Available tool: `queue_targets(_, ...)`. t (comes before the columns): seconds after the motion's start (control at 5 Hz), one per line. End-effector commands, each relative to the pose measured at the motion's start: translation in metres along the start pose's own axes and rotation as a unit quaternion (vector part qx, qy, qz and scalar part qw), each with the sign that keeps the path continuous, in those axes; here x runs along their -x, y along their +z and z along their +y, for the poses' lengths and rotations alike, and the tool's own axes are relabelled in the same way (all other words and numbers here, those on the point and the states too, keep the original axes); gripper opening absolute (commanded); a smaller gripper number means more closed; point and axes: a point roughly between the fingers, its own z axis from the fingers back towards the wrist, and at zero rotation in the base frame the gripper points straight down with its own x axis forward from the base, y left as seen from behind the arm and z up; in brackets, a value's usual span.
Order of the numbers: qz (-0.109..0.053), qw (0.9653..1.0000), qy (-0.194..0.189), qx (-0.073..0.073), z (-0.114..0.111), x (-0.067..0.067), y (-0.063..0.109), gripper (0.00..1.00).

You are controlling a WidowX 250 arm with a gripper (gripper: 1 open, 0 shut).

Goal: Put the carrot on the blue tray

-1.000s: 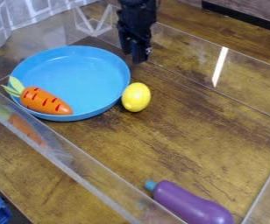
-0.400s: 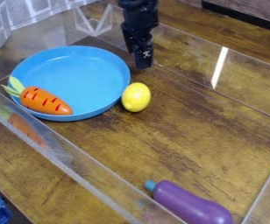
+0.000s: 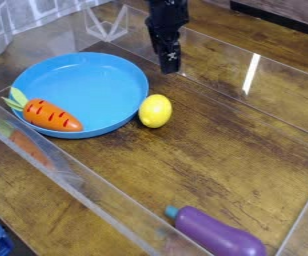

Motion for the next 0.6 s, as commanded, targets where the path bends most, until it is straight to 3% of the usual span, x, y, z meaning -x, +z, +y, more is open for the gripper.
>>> queue_targets(0.0,-0.034,0.9986,-0.019,-0.037,0.006,-0.018,0.035,1.00)
queue_targets(0.2,-0.034,0.9983,-0.029,-0.036,0.004,-0.018,0.032,1.00)
queue_targets(0.4,-0.032,0.9984,-0.023,-0.041,-0.009,-0.028,0.026,1.00)
